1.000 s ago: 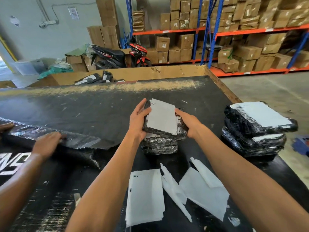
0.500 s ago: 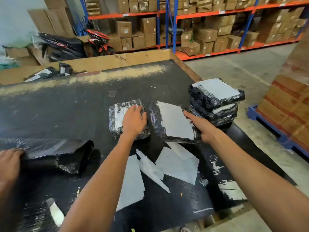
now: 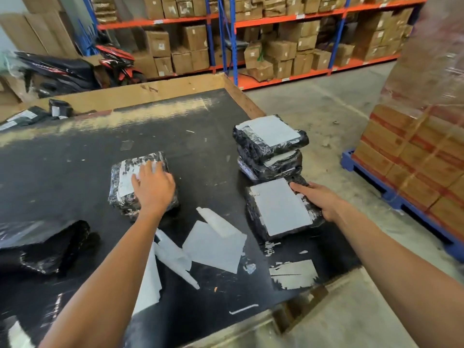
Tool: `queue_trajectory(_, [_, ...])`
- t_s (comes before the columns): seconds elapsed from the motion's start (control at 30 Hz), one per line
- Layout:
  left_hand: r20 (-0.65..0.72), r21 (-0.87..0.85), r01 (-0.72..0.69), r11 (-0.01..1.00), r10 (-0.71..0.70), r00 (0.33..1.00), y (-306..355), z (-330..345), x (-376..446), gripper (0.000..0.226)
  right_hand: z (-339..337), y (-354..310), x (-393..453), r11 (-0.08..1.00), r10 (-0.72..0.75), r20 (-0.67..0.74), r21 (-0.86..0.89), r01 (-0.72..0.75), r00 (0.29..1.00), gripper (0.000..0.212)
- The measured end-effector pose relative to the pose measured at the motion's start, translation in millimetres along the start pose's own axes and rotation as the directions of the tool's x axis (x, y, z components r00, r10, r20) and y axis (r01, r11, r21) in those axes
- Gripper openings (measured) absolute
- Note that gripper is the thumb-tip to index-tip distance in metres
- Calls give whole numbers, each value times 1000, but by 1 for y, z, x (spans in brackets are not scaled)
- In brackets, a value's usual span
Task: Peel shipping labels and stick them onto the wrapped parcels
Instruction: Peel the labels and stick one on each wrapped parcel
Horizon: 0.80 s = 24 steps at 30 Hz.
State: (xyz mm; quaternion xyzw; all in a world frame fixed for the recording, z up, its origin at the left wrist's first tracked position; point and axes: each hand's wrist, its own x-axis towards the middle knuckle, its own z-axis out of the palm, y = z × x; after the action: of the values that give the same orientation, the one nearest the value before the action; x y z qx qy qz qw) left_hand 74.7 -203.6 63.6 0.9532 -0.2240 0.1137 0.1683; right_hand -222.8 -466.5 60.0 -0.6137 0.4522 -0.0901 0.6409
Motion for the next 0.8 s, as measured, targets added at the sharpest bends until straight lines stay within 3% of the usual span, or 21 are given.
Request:
queue_trajectory(0.03, [3,6,34,999,-34,999,5,2,-7,46,-2,-2,1,1000,5,-7,-14,-5,1000,30])
queue_trajectory(0.07, [5,10,56,998,-56,998,8,3,-13,50,-1,-3,1,999,-23,-25,-40,22,999,19])
queue_trajectory(0.2, [55,72,94,993,-98,994,15,6,-35,62,-3,9,27,964,-118,-102,-251,89,988,40])
queue_trajectory(0.3, [60,105,100,989,-106,993,16,4,-50,66,-7,6,34,789,-242,-89,-597,142,966,60])
queue_trajectory(0.43, [74,90,90,992,-97,993,14,0,-62,69,-4,-3,33,685,-227,-12,-712,151,974,56])
queue_trajectory(0.53, [56,46,71,996,-73,996,14,-4,-68,67,7,-5,24,541,-363,-61,-826,156,930,52])
queue_trajectory(0.6, [20,14,38,999,-39,999,11,-5,-73,64,19,-6,19,478,-485,-55,-852,212,873,48])
queue_trajectory(0.8, [-121,-184,-190,964,170,978,-24,-10,-94,36,89,-10,-7,470,-651,125,-708,527,748,25])
